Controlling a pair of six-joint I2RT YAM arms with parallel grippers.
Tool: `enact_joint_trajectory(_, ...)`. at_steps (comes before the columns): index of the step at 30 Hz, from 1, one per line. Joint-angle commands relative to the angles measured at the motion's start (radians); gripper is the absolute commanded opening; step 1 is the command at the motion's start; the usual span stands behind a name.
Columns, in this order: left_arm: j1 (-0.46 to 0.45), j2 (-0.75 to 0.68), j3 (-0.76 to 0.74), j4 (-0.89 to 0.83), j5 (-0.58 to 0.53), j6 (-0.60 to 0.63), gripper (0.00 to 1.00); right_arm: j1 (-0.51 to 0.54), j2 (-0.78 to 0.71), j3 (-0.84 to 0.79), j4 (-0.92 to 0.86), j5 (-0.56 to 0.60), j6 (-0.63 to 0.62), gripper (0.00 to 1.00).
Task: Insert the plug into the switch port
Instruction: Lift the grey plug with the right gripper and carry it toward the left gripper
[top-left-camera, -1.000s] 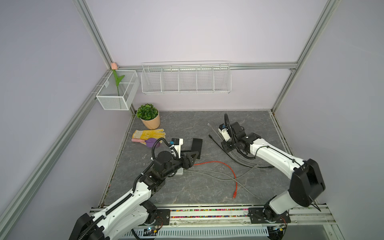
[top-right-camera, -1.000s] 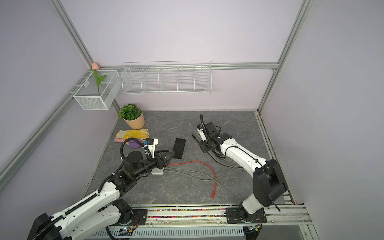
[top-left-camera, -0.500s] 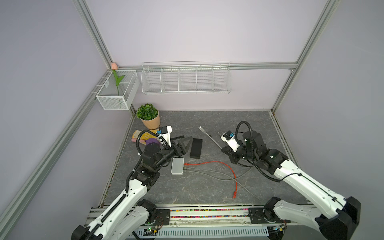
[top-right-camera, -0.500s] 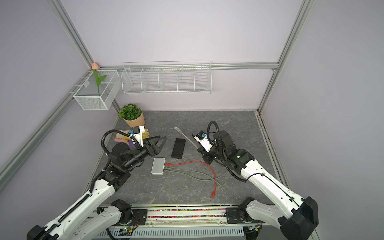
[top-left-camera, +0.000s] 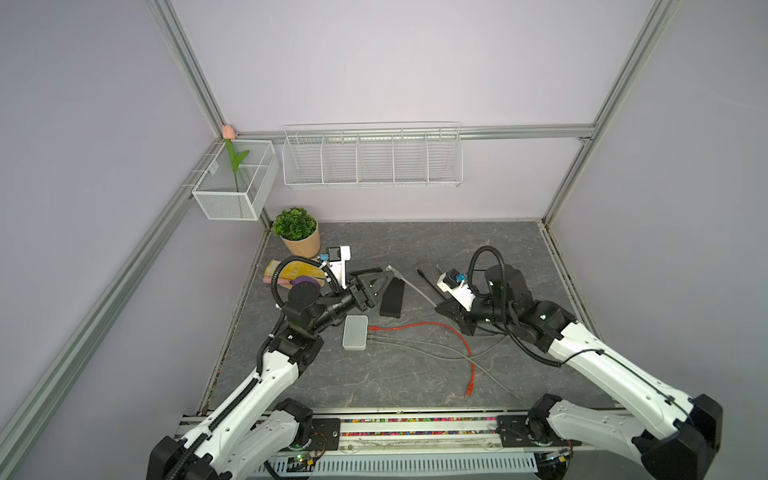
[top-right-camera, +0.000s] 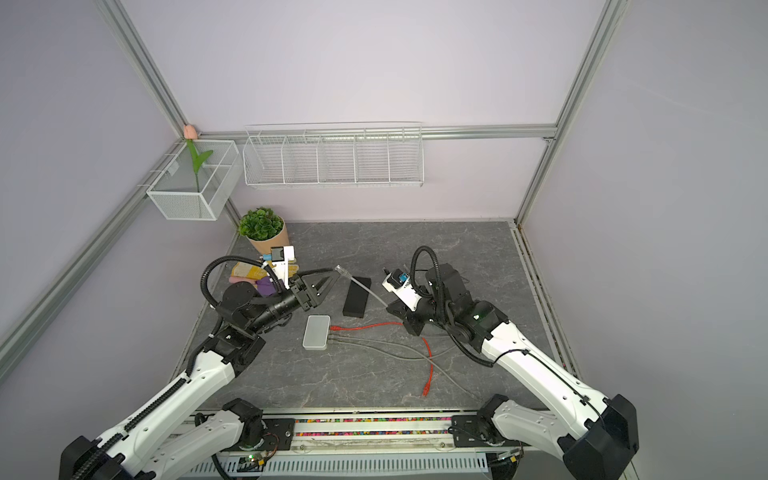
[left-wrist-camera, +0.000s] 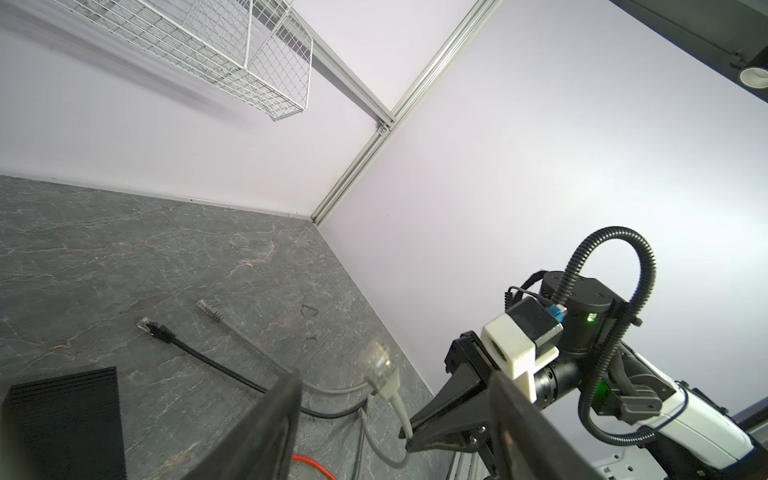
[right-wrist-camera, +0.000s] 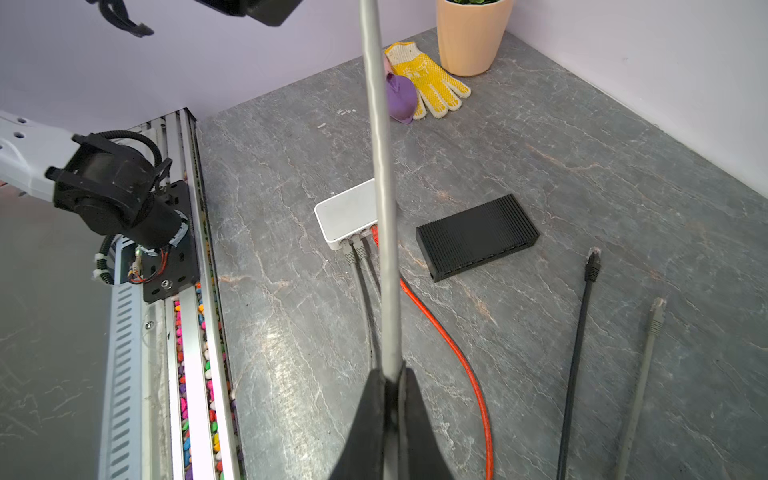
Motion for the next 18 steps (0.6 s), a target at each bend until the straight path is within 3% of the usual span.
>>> enact_joint_trajectory(1,0.004,-0.011,0.015,0.009,0.016,-0.003,0.7,0.012,0.006,-0.005,0.019,-0.053,-0.027,0.07)
enact_joint_trajectory(8,0.004,-0.003,0.018,0.015,0.019,-0.004,0.6,0.024,0.033,0.002,0.007,-0.058,-0.033,0.07)
enact_joint_trajectory(18,0.004,0.001,0.022,0.006,0.026,0.007,0.29,0.031,0.057,0.01,-0.008,-0.067,-0.04,0.07)
